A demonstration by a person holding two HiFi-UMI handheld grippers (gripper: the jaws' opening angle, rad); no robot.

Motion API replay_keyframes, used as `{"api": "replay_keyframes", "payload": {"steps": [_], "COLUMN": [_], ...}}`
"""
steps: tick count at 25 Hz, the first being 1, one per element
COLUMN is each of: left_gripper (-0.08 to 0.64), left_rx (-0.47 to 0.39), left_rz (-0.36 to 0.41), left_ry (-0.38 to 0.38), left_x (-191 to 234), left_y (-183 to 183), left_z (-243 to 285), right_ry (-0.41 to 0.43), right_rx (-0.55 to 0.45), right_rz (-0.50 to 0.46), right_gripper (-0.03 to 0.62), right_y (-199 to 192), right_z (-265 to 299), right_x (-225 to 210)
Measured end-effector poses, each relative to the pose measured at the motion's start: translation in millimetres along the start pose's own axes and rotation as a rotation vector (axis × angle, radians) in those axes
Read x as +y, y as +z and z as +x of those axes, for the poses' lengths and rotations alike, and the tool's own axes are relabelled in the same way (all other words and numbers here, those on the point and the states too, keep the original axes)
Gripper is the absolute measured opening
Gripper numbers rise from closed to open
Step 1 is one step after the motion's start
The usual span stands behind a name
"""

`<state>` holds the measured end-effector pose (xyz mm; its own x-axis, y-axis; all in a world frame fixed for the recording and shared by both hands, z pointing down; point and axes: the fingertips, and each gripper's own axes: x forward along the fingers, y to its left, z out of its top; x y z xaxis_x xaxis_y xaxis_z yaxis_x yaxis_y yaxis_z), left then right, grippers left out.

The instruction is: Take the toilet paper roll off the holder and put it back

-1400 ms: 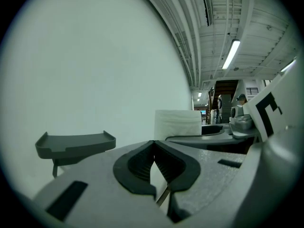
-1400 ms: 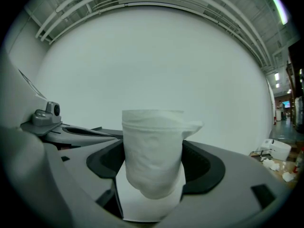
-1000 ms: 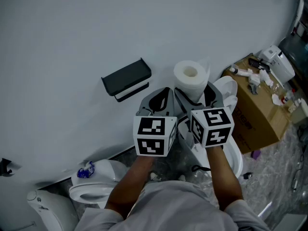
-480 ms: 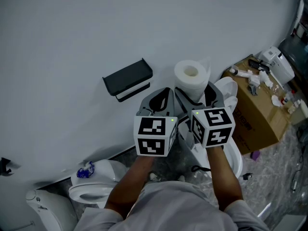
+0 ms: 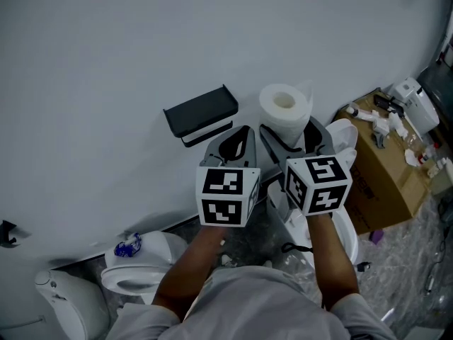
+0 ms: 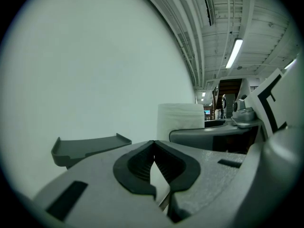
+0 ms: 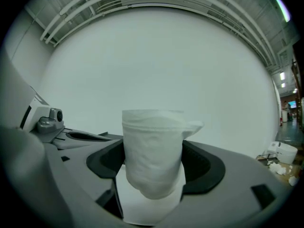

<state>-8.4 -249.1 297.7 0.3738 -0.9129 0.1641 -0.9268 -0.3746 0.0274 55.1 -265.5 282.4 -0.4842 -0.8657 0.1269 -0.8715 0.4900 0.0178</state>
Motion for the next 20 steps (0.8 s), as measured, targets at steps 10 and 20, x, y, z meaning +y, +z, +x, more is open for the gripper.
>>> {"api": "replay_keyframes", "payload": {"steps": [10, 20], "left_gripper": [0.005, 0.005], "left_rx": [-0.009, -0.013], "left_rz": [-0.009, -0.015], "left_ry": [0.074, 0.139], "left_x": [36, 69], "left_y": [3, 4], "left_z": [-13, -19], "right_ry": [0.078, 0.15], "right_rx": [-0.027, -0.051], "right_rz": [-0.011, -0.027], "right_gripper": [0.369, 0.37], "right_y": [16, 34], "right_z": [20, 43], "right_x": [30, 55]}}
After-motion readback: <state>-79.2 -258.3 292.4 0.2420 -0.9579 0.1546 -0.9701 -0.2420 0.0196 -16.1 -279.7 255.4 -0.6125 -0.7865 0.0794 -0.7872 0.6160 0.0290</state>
